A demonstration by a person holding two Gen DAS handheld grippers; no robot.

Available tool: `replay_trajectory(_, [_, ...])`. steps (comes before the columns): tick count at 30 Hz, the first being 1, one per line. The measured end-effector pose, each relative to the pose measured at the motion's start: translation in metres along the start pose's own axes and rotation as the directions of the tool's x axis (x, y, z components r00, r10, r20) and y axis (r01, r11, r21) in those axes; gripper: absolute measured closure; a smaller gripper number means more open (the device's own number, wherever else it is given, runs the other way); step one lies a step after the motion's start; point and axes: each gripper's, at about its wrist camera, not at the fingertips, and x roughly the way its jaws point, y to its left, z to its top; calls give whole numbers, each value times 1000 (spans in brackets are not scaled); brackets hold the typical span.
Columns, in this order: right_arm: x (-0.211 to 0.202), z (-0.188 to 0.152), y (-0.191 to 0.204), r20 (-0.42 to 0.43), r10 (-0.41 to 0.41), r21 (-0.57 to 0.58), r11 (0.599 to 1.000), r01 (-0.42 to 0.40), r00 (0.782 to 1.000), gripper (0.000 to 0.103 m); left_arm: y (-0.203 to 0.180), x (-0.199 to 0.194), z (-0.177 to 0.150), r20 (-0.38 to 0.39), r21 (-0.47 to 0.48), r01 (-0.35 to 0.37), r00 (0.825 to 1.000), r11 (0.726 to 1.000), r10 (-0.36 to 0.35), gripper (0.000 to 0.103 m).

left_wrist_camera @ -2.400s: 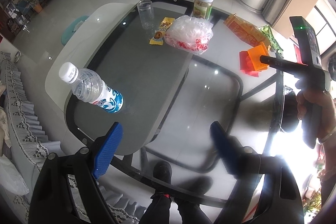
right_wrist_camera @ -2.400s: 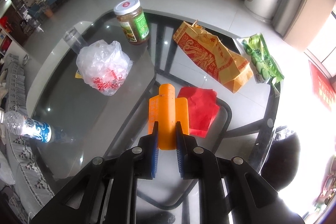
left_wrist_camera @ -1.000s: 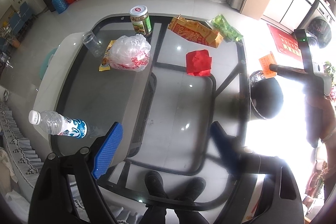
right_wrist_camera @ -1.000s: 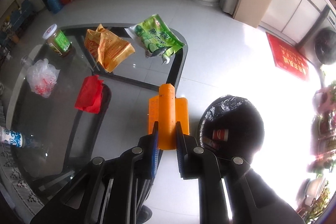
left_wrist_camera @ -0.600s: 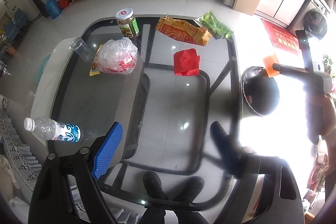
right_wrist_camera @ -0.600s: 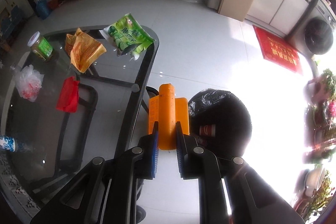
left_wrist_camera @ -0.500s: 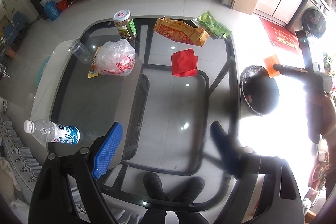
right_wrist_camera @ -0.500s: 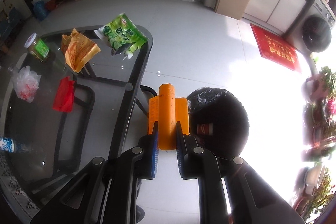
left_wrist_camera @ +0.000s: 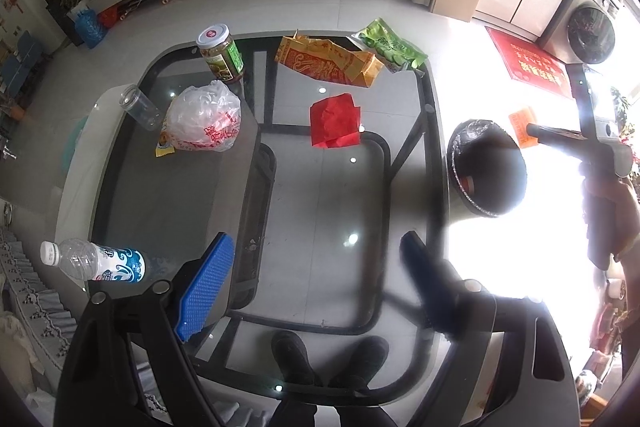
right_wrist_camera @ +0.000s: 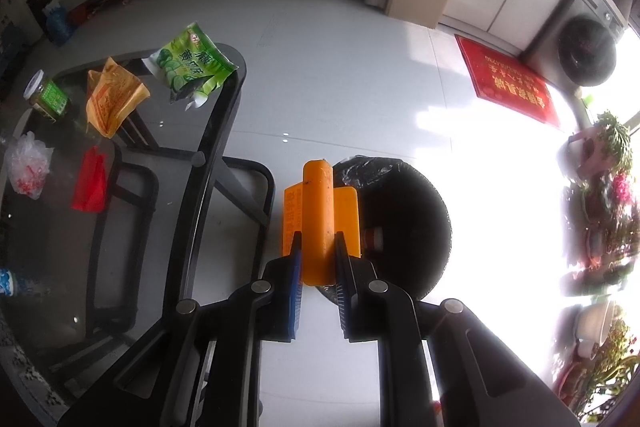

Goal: Collect trash
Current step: 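Lower the held card holder over the trash bin with the right gripper, then open the right gripper to drop the card holder into the bin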

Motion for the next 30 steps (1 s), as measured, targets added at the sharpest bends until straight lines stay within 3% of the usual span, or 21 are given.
replay_trajectory(11, [18, -6, -29, -23, -42, 41, 998, 43, 999, 89, -7, 7, 2, -14, 18, 3, 1000, 1000, -2, 20])
replay_trajectory(18, [41, -9, -48, -51, -68, 71, 995, 71, 996, 95, -9, 11, 1, -21, 22, -3, 1000, 1000, 3, 20])
replay_trajectory(30, [133, -22, -86, -230, -124, 113, 982, 154, 965, 95, -5, 21, -4, -38, 18, -29, 999, 999, 30, 20])
